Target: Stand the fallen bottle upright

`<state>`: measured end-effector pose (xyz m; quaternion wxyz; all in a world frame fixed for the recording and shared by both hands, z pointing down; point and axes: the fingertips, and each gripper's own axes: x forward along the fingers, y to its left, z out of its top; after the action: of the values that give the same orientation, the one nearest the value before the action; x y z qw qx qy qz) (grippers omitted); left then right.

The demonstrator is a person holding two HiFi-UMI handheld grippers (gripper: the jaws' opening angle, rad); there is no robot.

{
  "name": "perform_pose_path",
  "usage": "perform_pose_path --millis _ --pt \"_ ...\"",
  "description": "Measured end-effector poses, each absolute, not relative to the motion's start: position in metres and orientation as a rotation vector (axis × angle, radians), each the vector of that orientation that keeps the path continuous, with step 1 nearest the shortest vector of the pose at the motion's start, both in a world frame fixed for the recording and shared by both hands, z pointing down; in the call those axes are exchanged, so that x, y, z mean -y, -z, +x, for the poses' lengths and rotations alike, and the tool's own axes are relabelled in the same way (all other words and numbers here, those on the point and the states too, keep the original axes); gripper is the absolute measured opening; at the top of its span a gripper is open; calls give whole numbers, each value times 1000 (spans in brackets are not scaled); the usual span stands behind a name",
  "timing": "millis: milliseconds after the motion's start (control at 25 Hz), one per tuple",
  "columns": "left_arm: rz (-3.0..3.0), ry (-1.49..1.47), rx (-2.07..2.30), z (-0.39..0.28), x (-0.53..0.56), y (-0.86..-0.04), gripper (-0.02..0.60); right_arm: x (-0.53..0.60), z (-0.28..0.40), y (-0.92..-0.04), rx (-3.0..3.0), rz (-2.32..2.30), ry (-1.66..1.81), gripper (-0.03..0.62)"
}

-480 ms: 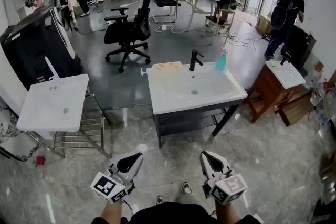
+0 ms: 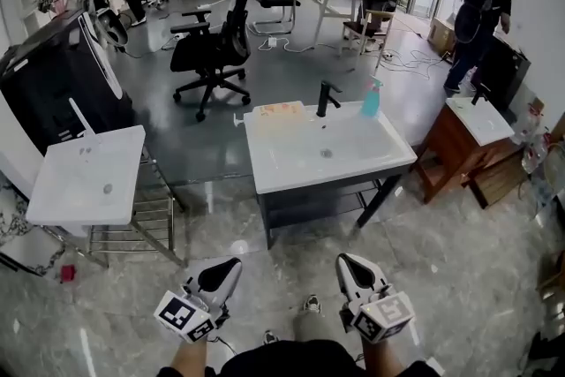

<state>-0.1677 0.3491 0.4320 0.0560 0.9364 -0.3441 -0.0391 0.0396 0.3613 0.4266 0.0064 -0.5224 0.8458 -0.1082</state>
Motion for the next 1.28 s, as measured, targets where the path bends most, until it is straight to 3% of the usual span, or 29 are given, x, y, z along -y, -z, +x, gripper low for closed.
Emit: perform_pose_path --millis 80,160,280,320,520,1280 --pt "2821 107 1055 -164 -337 -438 23 -349 43 -432 -2659 -1638 316 14" --pt "2793 97 1052 -158 -321 -444 39 -332 45 -438 -2683 -1642 312 149" --pt "2762 121 1010 -143 -295 -444 251 -303 54 -444 -2715 -1651 310 210" --pt "2755 131 1001 -138 -286 -443 262 -293 57 -444 -2722 -1648 309 237" --pt "2691 177 1014 -118 -243 -440 291 -246 79 -447 -2767 -1604 317 259" --pt "2397 298 1301 -97 -131 -472 296 -100 135 -472 -2942 -1382 395 268"
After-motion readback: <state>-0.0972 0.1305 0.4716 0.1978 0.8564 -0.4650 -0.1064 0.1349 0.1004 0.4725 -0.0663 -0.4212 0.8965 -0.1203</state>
